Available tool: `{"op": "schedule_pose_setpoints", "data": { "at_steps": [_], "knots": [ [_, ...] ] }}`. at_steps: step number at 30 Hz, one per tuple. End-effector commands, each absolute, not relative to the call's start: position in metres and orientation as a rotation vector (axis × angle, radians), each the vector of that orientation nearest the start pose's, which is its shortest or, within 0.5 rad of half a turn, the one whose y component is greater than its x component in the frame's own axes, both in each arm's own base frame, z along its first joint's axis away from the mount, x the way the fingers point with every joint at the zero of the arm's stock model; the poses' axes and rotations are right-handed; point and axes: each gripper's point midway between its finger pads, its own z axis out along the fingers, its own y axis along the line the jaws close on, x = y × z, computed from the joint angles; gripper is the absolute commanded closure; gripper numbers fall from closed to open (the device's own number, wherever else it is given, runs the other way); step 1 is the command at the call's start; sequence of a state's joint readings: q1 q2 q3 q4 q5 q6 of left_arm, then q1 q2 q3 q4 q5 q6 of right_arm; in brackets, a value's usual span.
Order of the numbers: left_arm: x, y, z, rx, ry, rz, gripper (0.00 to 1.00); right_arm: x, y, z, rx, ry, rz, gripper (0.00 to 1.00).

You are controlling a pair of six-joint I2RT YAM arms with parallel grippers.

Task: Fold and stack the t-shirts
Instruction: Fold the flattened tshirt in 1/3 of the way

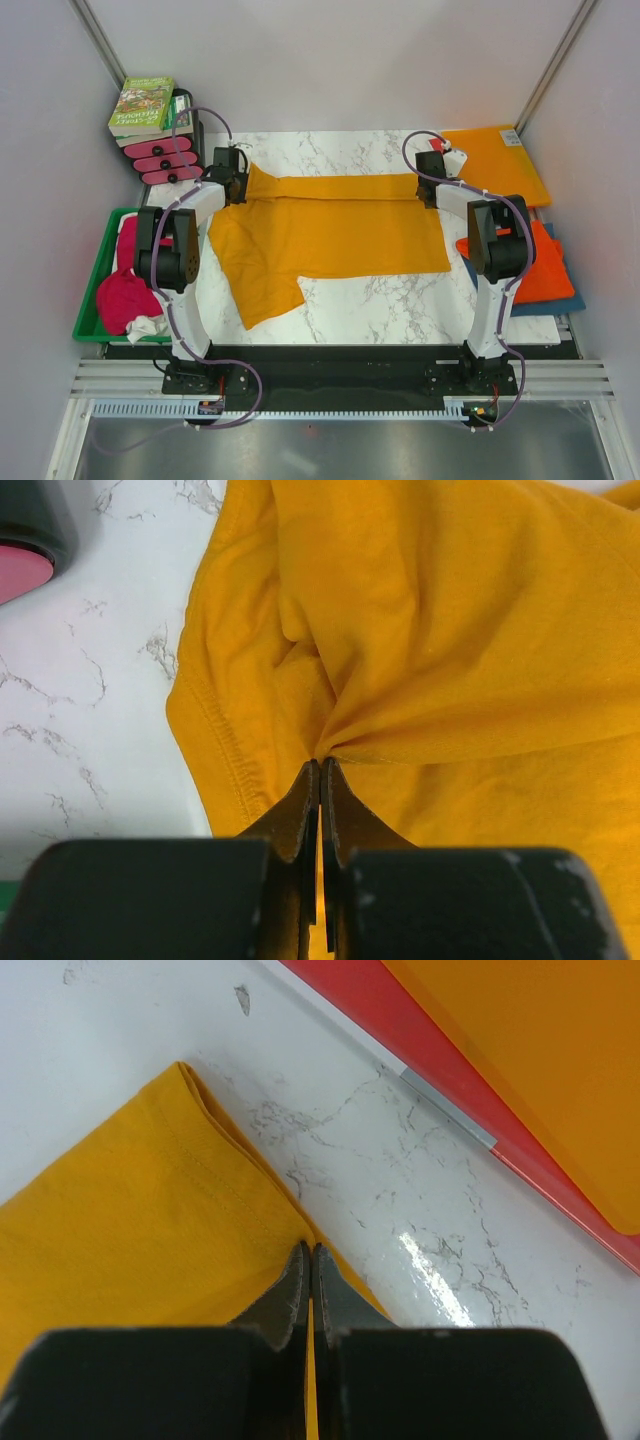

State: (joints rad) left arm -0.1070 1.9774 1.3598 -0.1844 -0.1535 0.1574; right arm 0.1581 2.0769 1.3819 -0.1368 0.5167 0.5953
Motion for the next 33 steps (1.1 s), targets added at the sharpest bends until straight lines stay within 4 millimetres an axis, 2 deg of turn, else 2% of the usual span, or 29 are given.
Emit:
{"op": "schedule_pose_setpoints", "data": {
  "at_steps": [1, 14, 21, 22, 23, 24, 25, 26, 27, 28, 29, 31, 33],
  "knots": [
    [0.502, -0.014, 0.065, 0.249, 2.346, 0.228, 0.98, 0.511, 0.008, 0.027, 0.749, 2.168, -0.276, 1.0],
    [0.485, -0.017, 0.046, 0.271, 2.418, 0.204, 0.98, 0.504, 0.004, 0.017, 0.777, 2.206, -0.325, 1.0],
    [0.484, -0.018, 0.05, 0.271, 2.415, 0.195, 0.98, 0.503, 0.002, 0.022, 0.78, 2.2, -0.33, 0.99],
    [0.484, -0.018, 0.051, 0.272, 2.412, 0.196, 0.98, 0.502, 0.002, 0.023, 0.781, 2.198, -0.328, 0.96],
    [0.483, -0.018, 0.052, 0.271, 2.411, 0.193, 0.98, 0.502, 0.003, 0.026, 0.782, 2.189, -0.322, 0.81],
    [0.484, -0.018, 0.06, 0.259, 2.391, 0.19, 0.93, 0.504, 0.003, 0.038, 0.788, 2.16, -0.304, 0.73],
    [0.485, -0.018, 0.065, 0.251, 2.373, 0.19, 0.82, 0.504, 0.003, 0.042, 0.788, 2.137, -0.288, 0.65],
    [0.483, -0.019, 0.068, 0.249, 2.362, 0.183, 0.73, 0.504, 0.004, 0.048, 0.787, 2.117, -0.276, 0.53],
    [0.484, -0.019, 0.074, 0.235, 2.343, 0.178, 0.61, 0.506, 0.004, 0.066, 0.787, 2.077, -0.245, 0.47],
    [0.486, -0.021, 0.088, 0.221, 2.305, 0.167, 0.45, 0.507, 0.005, 0.073, 0.78, 2.056, -0.229, 0.4],
    [0.487, -0.021, 0.096, 0.208, 2.287, 0.16, 0.39, 0.509, 0.006, 0.081, 0.775, 2.04, -0.217, 0.26],
    [0.491, -0.024, 0.117, 0.17, 2.238, 0.138, 0.29, 0.514, 0.011, 0.102, 0.752, 2.009, -0.187, 0.18],
    [0.494, -0.027, 0.129, 0.141, 2.21, 0.113, 0.27, 0.517, 0.017, 0.112, 0.73, 2.003, -0.164, 0.13]
  ]
}}
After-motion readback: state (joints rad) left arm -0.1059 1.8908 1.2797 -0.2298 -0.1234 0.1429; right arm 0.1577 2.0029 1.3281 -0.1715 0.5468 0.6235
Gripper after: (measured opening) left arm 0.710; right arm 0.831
